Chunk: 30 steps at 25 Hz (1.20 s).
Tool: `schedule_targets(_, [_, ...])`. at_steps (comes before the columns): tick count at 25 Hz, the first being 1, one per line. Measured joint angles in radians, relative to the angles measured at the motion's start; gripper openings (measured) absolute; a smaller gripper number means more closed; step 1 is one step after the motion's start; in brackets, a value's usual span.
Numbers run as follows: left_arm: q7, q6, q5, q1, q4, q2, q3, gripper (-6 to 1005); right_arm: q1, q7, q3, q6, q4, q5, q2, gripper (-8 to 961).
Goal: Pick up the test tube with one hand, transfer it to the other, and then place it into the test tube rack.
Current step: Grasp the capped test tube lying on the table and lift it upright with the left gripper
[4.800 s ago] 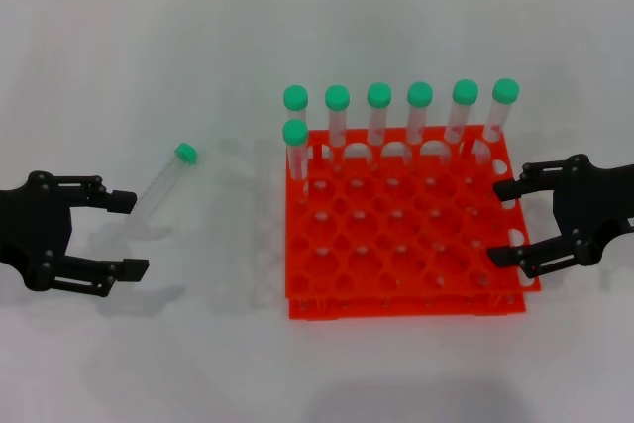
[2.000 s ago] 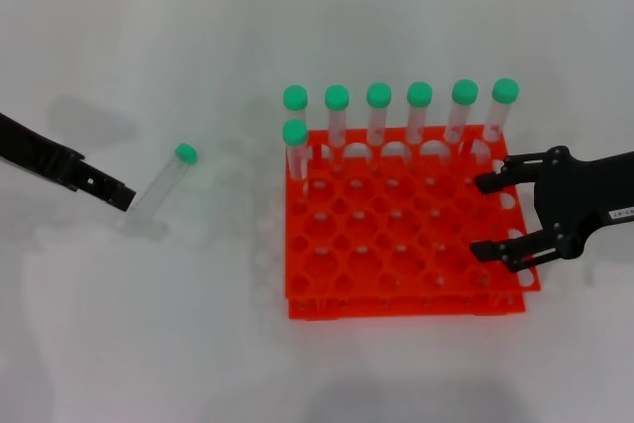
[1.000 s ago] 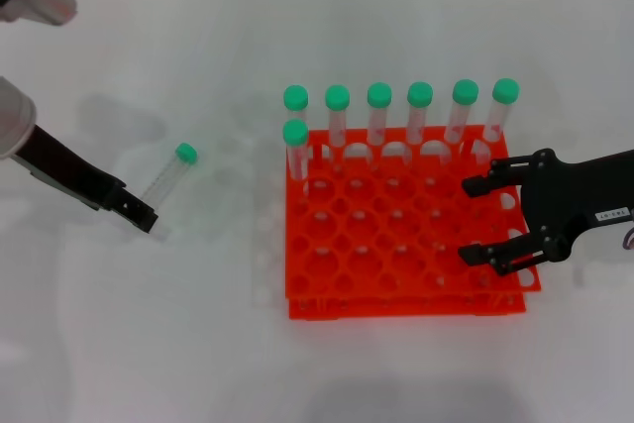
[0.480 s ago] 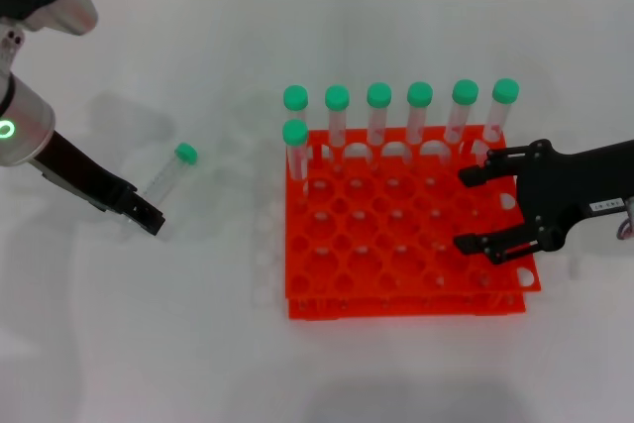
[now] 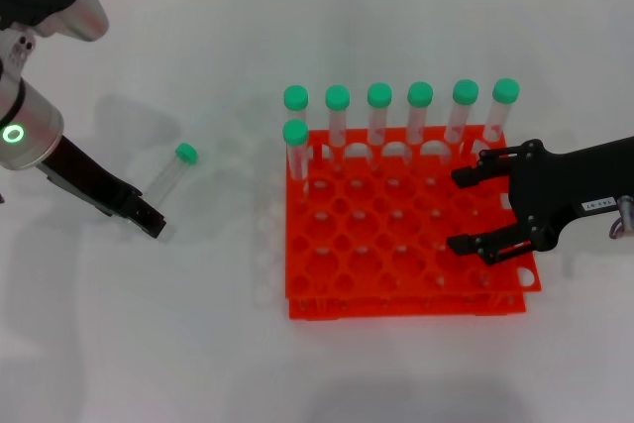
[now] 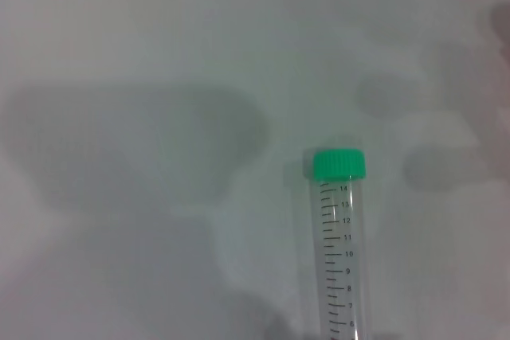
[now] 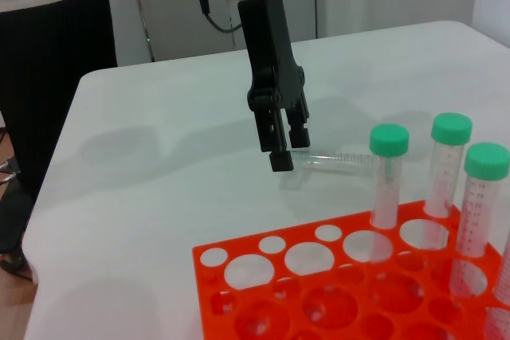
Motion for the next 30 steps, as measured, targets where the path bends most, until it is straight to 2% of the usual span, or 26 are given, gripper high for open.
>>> schedule_targets(1, [0.0, 0.0, 0.0, 0.0, 0.0, 0.0, 0.0, 808, 0.0, 0.0, 0.0, 0.0, 0.0, 0.0, 0.0, 839])
schedule_targets(7, [0.0, 0.0, 0.0, 0.0, 0.003, 0.0, 0.0, 607, -0.001, 0.0, 0.001, 0.0, 0.0, 0.002, -0.001, 839])
schedule_targets(15, [0.0, 0.0, 0.0, -0.001, 0.001, 0.002, 0.0, 392, -0.002, -0.001, 0.003, 0.0, 0.0, 0.005, -0.002, 839])
schedule_targets(30, [-0.001, -0.018, 0.026, -0.002, -0.005, -0.001, 0.0, 391, -0.004, -0.002, 0.0, 0.0, 0.0, 0.005, 0.0, 839])
